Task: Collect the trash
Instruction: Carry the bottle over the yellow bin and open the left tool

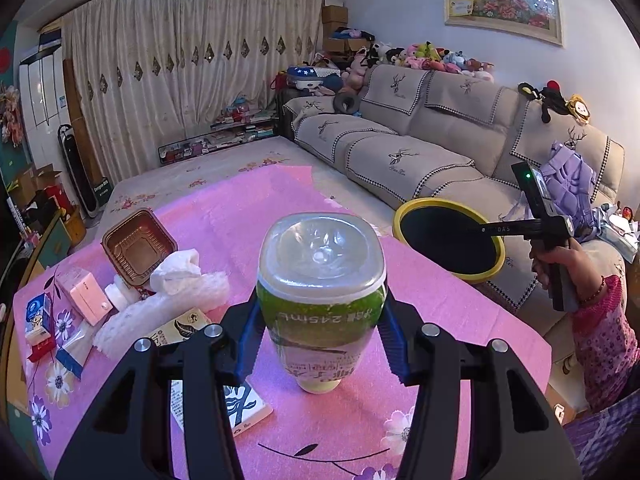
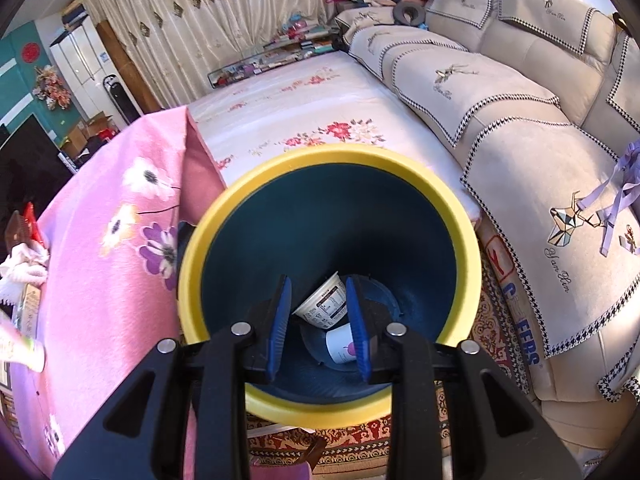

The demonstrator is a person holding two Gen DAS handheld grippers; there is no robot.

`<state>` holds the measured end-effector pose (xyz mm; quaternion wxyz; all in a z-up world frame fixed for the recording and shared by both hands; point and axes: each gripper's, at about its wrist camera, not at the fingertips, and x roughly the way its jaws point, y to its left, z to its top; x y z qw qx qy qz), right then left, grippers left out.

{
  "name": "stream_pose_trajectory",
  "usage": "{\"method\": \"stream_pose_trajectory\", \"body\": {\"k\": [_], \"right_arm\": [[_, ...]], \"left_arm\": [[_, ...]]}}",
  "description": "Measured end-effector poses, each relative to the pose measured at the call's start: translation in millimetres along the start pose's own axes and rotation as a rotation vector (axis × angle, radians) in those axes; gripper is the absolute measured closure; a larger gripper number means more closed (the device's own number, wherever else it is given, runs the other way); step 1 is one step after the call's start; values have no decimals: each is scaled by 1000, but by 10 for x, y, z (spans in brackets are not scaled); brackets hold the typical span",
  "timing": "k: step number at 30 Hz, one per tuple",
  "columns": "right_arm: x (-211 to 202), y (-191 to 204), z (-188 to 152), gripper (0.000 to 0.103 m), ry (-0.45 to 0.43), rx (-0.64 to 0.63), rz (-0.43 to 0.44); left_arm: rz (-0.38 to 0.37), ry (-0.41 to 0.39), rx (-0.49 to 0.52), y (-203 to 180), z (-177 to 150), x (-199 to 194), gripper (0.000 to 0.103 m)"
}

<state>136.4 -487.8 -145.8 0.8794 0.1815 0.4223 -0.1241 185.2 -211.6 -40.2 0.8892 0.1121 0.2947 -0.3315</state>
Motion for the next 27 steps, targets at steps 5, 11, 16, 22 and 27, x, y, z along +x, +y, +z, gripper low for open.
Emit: {"method": "stream_pose_trajectory", "body": {"k": [5, 11, 16, 22, 27], "right_arm": [[-180, -98, -6, 76, -34, -2, 5], [-459, -326, -24, 75, -87, 18, -31], [-553, -578, -73, 73, -102, 55, -50], [-522, -846, -124, 73, -90, 96, -62], [-485, -981, -157, 73, -79, 113, -65]], "left_arm": [[-36, -12, 23, -139, 217, 90, 52], [-157, -2, 55, -469, 603, 350, 52], [-250, -2, 101, -873, 953, 690, 52], [-355, 65, 153, -1482, 1164, 1342, 52], [-385, 182, 190, -1912, 1130, 2052, 52]]}}
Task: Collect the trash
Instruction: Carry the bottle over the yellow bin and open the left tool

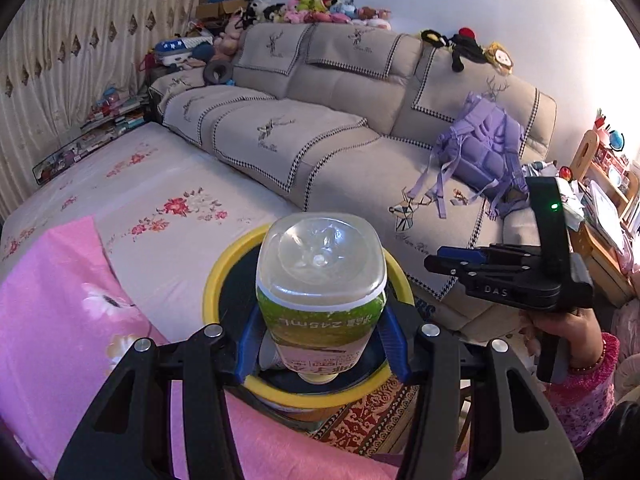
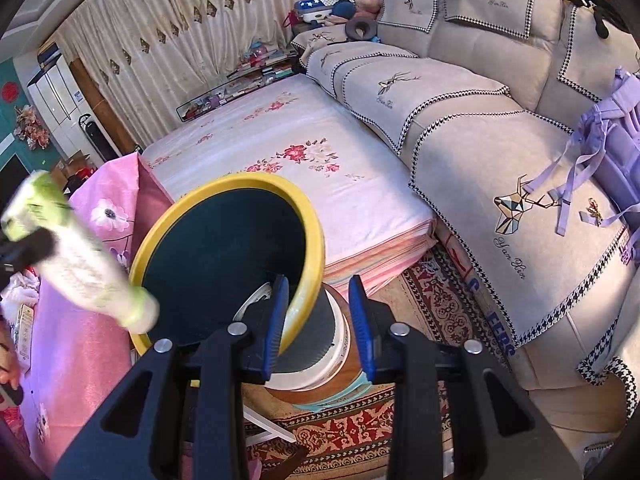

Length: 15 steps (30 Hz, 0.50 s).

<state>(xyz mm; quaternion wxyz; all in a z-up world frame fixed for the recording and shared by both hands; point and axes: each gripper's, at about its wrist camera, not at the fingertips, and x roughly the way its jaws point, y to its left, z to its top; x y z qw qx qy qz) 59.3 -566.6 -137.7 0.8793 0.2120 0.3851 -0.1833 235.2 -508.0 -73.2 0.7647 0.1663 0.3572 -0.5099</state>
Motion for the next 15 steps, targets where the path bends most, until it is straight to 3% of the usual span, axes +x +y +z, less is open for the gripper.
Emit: {"method": "stream_pose_trajectory", "body": {"k": [5, 9, 13, 15], "right_arm": [[55, -120, -13, 73, 10, 22, -9], [105, -164, -14, 73, 21, 33, -16], [101, -172, -22, 73, 22, 37, -21], [81, -166, -26, 73, 19, 37, -22]], "left_arm": [[-7, 161, -34, -14, -30, 736, 52], [8, 257, -51, 9, -150, 1097, 52], [9, 306, -65, 38, -287, 1213, 50], [19, 285, -69, 45, -299, 1149, 40]]}}
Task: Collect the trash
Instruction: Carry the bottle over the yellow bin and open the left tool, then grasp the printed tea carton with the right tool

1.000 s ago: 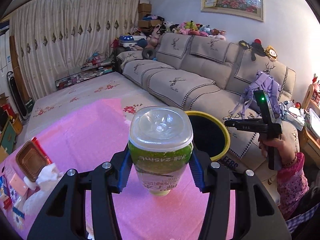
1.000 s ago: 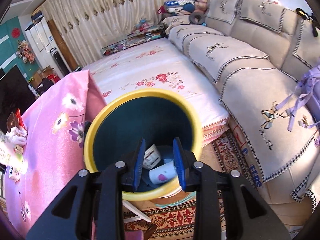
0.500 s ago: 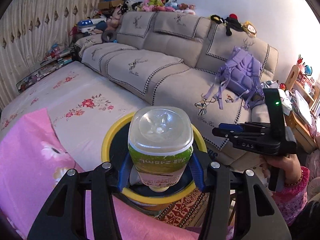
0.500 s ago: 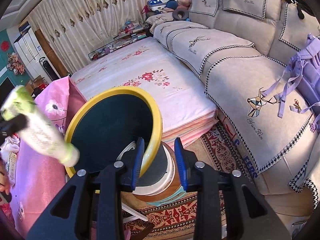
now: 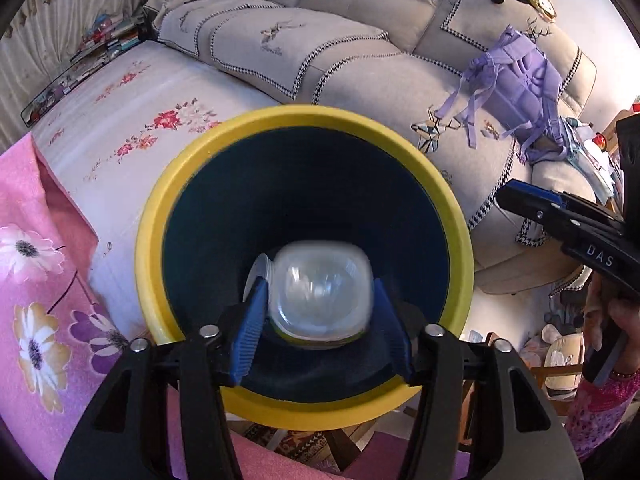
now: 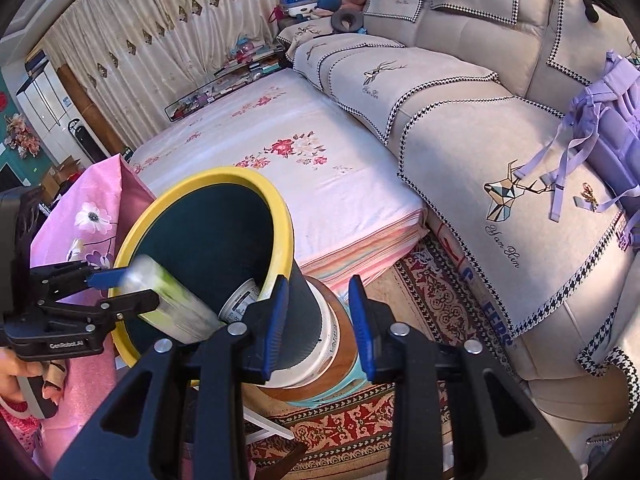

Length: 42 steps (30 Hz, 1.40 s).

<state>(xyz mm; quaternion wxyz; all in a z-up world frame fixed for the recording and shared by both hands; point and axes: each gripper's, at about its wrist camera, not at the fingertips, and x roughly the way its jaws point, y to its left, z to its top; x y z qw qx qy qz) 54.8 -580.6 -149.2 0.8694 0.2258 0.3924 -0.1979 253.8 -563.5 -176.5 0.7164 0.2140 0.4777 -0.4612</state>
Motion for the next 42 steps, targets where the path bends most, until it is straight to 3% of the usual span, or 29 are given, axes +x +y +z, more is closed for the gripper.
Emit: {"method": "stream_pose_trajectory", "body": {"k": [6, 10, 14, 18, 29, 35, 42], "right_arm": [[-65, 100, 0, 73, -6, -14, 7], [-74, 305, -18, 73, 7, -56, 23], [-88, 598, -16, 73, 12, -101, 48], [-112, 1091, -52, 68, 13, -186, 92], [-156, 3006, -461, 68, 58, -452, 322], [-326, 4000, -936, 68, 75, -554, 452], [-429, 4609, -1489, 39, 67, -587, 468]], "left_arm": [[6, -100, -10, -43, -181, -577, 17], [20, -228, -60, -4, -467, -1177, 5], [58, -358, -157, 177, -958, -1824, 5], [171, -455, -257, 378, -1610, -2370, 5], [484, -573, -590, 1035, -3503, -3496, 5], [559, -606, -668, 1257, -4100, -3775, 5], [556, -640, -692, 1257, -4363, -3864, 5]]}}
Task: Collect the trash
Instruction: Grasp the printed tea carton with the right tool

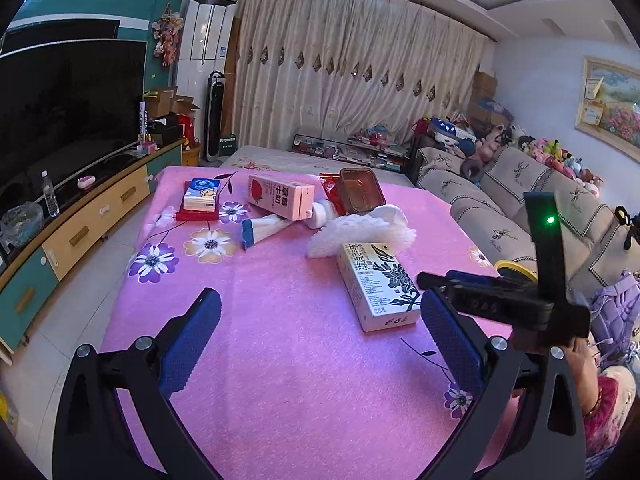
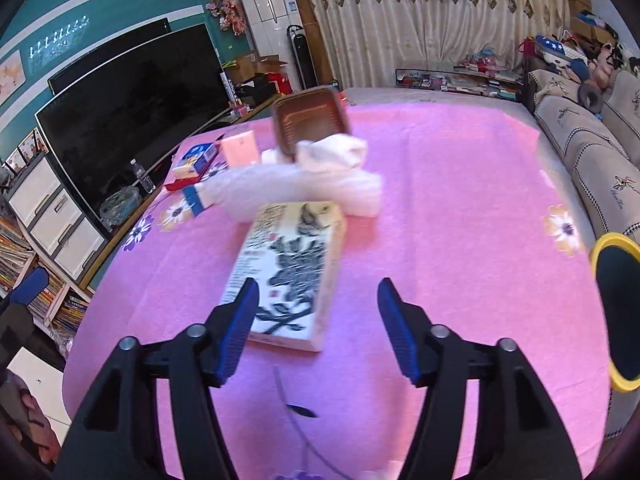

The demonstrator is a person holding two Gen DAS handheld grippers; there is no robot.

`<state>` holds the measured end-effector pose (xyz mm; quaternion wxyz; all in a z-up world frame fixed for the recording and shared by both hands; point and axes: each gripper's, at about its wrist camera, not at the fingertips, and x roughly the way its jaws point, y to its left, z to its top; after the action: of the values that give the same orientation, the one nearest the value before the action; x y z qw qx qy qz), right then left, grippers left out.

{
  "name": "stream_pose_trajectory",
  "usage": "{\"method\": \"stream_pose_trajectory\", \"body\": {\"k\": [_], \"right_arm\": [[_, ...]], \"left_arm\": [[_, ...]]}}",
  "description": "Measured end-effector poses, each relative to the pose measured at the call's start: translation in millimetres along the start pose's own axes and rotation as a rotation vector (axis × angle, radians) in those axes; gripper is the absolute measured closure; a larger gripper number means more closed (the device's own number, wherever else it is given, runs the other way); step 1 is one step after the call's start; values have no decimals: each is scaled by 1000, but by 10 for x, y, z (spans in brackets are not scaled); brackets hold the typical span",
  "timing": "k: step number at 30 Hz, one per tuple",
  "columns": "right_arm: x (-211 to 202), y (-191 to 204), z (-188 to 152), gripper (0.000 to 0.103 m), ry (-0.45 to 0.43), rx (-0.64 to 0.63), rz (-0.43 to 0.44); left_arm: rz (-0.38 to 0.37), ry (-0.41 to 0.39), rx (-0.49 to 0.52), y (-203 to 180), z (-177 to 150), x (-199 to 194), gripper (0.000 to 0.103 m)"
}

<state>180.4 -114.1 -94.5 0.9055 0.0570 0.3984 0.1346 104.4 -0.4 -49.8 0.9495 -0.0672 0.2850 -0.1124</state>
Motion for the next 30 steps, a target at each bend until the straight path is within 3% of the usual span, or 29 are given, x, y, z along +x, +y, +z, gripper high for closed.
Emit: {"method": "stream_pose_trajectory", "body": {"k": [9, 14, 20, 30], "right_arm": [[231, 312, -94, 26, 25, -24, -66], [436, 409, -134, 25, 82, -45, -106], [524, 438, -162, 26, 79, -83, -147], [205, 229, -170, 31, 55, -88, -86]], "left_arm": [[-36, 9, -48, 155, -111, 29, 5], [-43, 14, -59, 188, -158, 44, 5], [-43, 19, -69, 185, -196, 44, 5], [-48, 25, -54, 103, -194, 49, 5]]}}
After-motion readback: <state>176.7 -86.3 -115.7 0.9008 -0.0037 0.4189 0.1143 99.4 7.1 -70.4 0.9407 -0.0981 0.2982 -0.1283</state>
